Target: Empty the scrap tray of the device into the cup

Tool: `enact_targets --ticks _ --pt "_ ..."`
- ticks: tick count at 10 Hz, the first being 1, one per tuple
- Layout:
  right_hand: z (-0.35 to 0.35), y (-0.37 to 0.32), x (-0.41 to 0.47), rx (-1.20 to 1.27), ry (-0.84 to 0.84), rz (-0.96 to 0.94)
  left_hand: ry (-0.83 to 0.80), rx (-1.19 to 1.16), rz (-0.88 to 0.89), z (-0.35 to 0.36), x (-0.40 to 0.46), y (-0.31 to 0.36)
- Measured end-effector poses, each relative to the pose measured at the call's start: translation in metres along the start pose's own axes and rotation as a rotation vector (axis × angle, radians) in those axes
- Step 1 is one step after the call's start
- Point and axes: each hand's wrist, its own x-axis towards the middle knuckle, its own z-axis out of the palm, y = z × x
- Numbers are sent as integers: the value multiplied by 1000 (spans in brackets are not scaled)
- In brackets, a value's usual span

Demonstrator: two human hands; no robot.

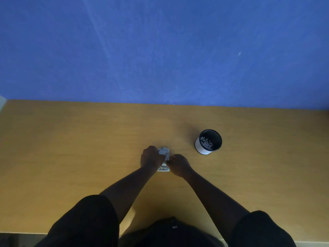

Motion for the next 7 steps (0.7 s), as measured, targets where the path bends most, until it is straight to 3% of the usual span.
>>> enact_targets --ticks 3,5,7 --pt "-2 0 -15 -73 34 -46 -10 46 108 -2 -7 -6" --pt "-22 -3 -25 -171 90 -100 -58 31 87 -5 -16 -15" --pt "-58 -13 -37 -116 271 -205 -125 -34 -38 -4 -21 -20"
